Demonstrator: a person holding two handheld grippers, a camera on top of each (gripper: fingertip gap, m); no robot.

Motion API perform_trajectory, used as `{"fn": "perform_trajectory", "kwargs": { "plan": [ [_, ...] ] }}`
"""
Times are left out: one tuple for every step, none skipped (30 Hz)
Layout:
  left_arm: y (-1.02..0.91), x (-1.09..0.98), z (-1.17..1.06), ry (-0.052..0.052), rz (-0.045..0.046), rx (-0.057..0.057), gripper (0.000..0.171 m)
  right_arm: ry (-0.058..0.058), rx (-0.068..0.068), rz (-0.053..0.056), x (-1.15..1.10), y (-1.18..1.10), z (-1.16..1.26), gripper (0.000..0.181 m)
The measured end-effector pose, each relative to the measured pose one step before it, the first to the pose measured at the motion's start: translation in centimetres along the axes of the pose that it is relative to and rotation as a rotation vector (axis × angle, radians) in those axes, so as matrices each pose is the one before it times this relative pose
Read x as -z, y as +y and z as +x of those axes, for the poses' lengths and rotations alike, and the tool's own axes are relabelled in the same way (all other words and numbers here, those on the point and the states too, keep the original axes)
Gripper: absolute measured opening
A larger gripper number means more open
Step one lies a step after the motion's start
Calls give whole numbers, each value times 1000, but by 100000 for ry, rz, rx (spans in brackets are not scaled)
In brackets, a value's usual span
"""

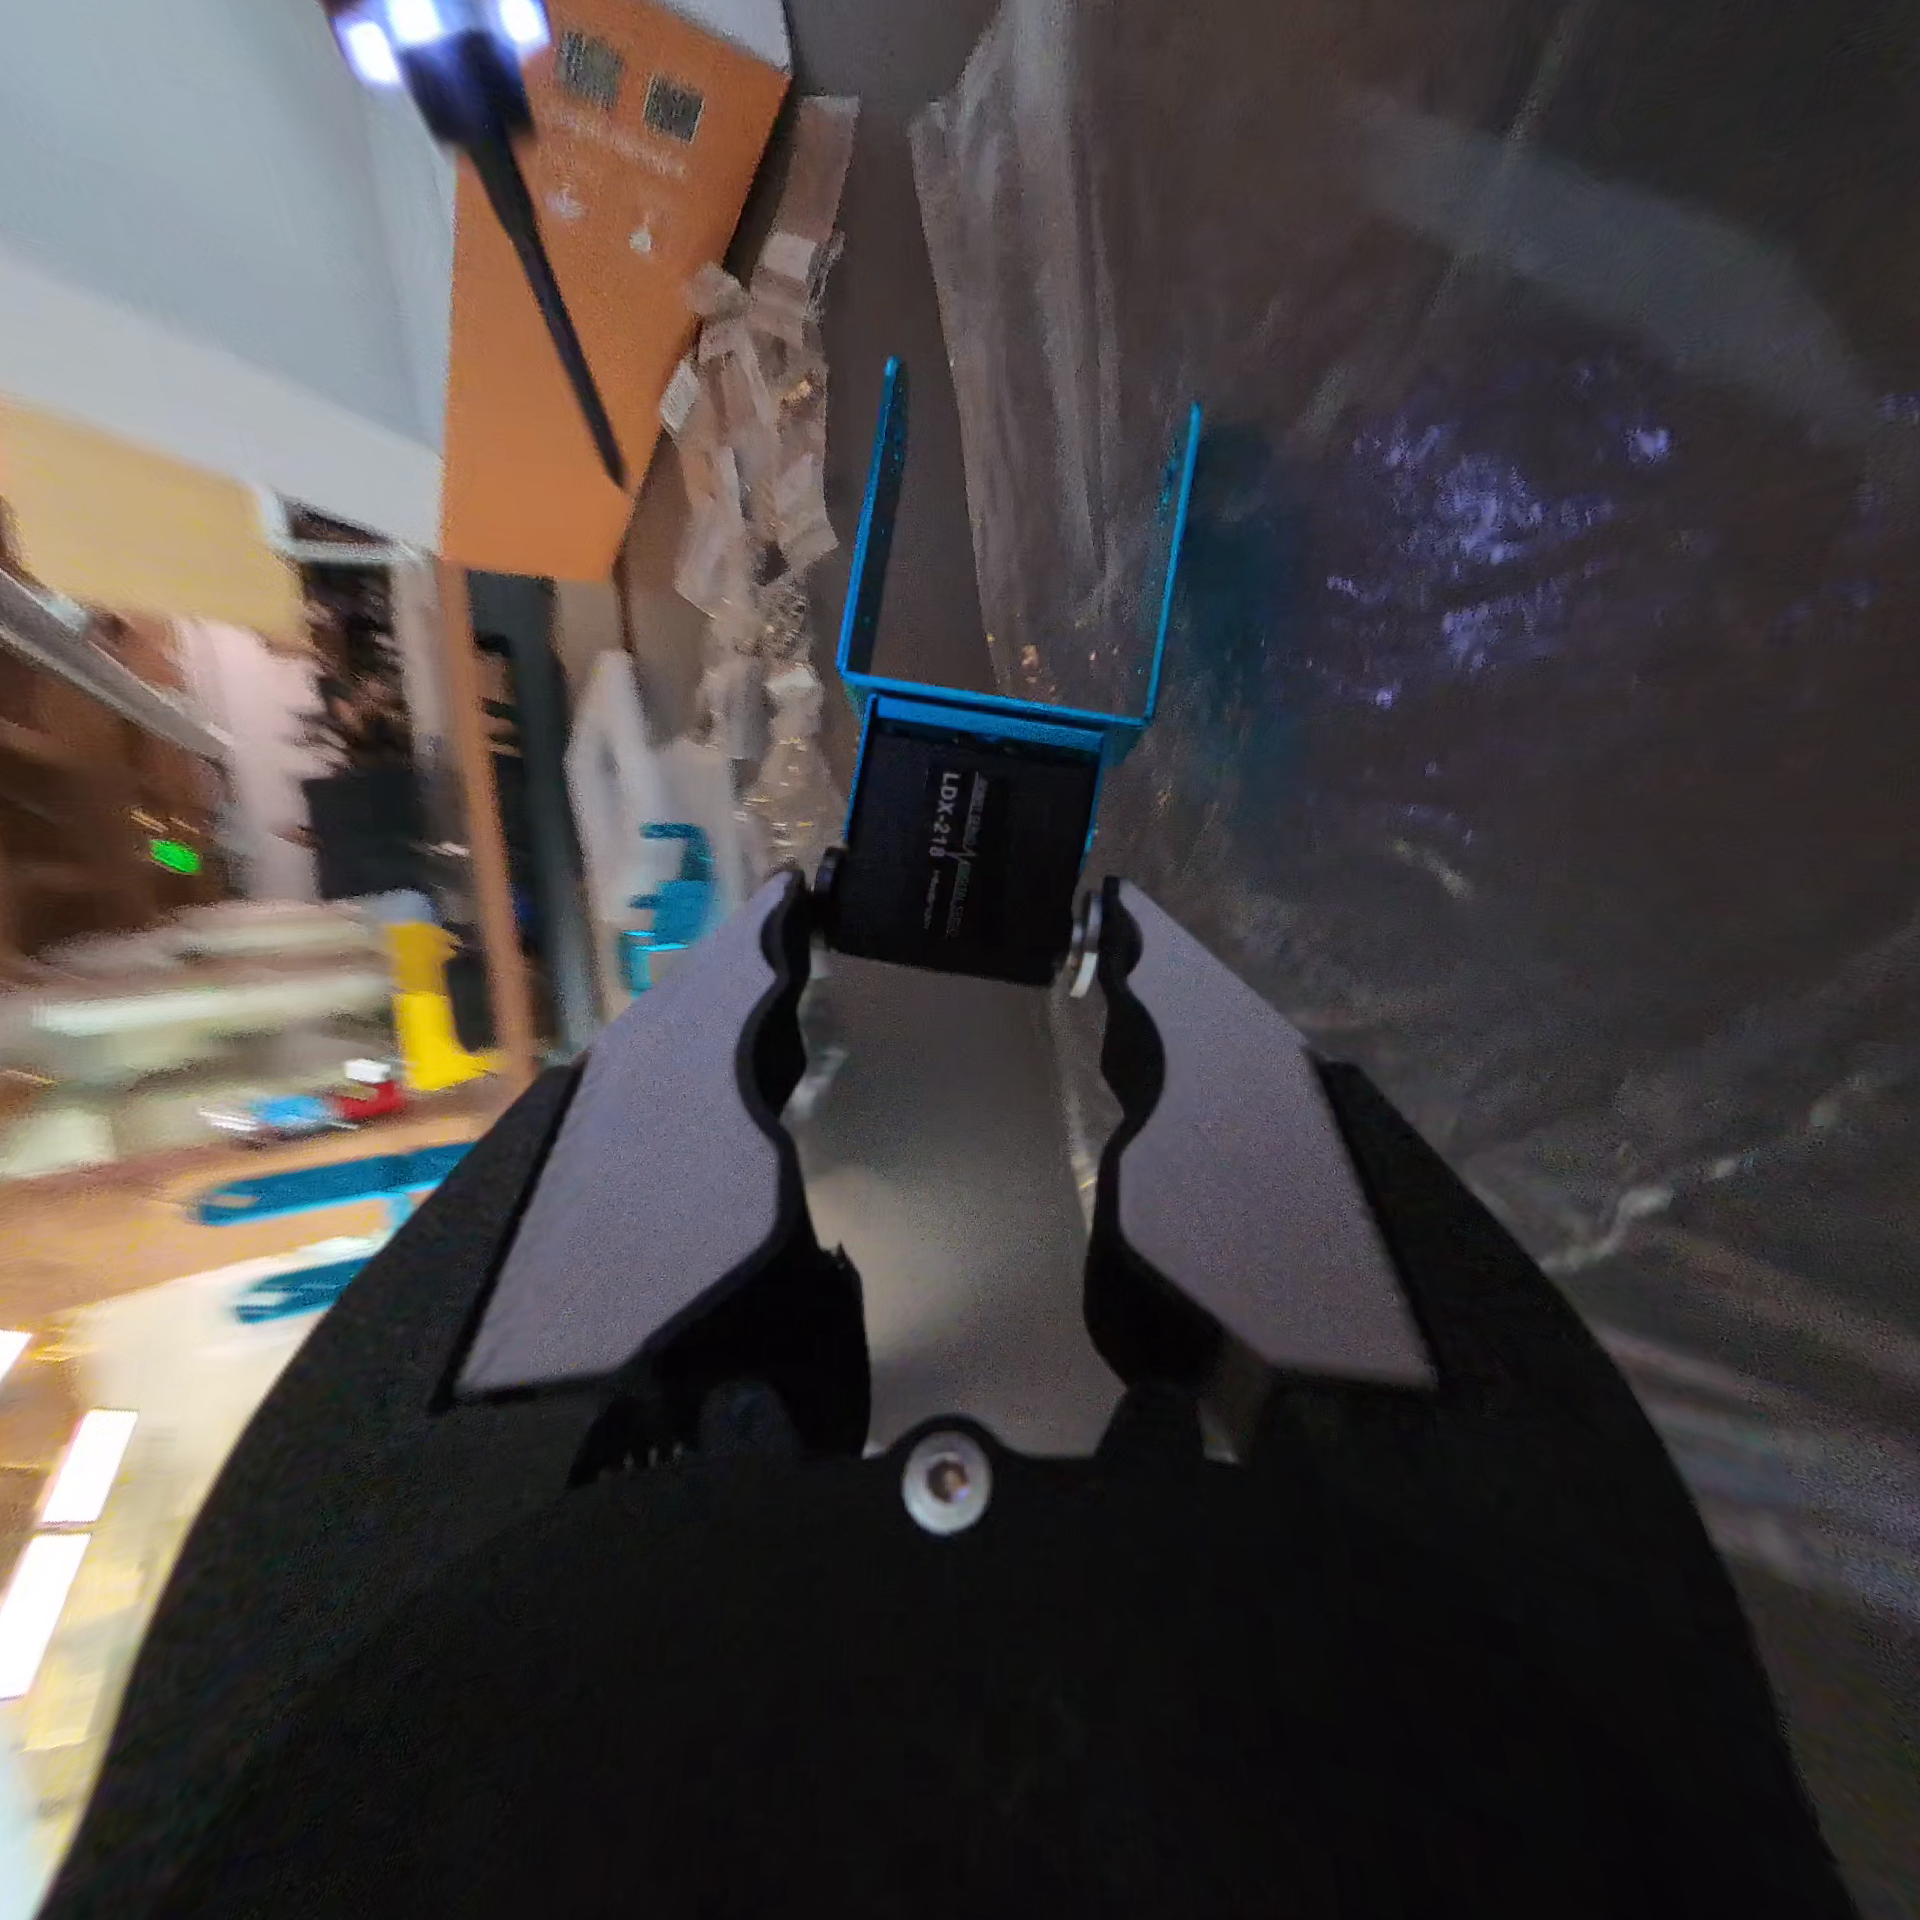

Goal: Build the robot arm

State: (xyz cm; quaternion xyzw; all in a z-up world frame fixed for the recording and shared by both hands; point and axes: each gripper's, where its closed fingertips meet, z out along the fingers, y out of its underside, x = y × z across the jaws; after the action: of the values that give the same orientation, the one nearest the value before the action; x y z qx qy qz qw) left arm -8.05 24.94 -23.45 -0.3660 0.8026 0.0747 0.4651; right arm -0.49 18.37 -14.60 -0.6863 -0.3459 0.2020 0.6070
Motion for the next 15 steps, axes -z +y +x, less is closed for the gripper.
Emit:
{"fn": "perform_trajectory", "kwargs": {
  "plan": [
    [-140,605,-476,-1959,-1600,-9656,54,-4667,-2923,-1863,-125,304,-180,23],
    [-149,608,-581,-2512,-908,-10722,54,-2745,-1184,-1165,-99,152,21,22],
    [0,584,-596,-2112,-1650,-10595,54,-2138,173,-1631,-56,81,128,22],
    [-15,600,-501,-1142,-1457,-10164,54,-2167,490,-1663,-40,7,209,22],
    [-49,579,-449,-794,-635,-9871,55,-2723,61,-1211,-36,-109,152,22],
    [-32,529,-252,688,-231,-8323,55,-3005,-5,-585,-16,-282,71,22],
    [-91,478,-119,1518,489,-6827,54,-3098,851,579,16,-439,-58,22],
    [-85,401,16,2173,727,-5887,54,-4146,1171,1410,-42,-418,-306,22],
    [-66,347,100,2060,820,-6242,54,-5159,883,1829,-140,-229,-483,22],
    [71,267,134,2084,294,-7081,54,-4999,358,2640,-213,56,-464,22],
    [144,207,222,2786,-93,-6844,54,-3926,-1405,2894,-277,327,-295,23],
    [99,163,174,2774,195,-6327,55,-2097,-3494,2186,-272,490,-85,23],
    [-31,123,194,3214,912,-5593,55,-1481,-3289,968,-229,507,-87,23],
    [-175,77,96,2928,1610,-4697,55,-828,-1144,788,-133,409,-86,23],
    [-304,19,-14,2519,1827,-4164,55,1036,-90,-27,-49,353,84,23]
  ]
}}
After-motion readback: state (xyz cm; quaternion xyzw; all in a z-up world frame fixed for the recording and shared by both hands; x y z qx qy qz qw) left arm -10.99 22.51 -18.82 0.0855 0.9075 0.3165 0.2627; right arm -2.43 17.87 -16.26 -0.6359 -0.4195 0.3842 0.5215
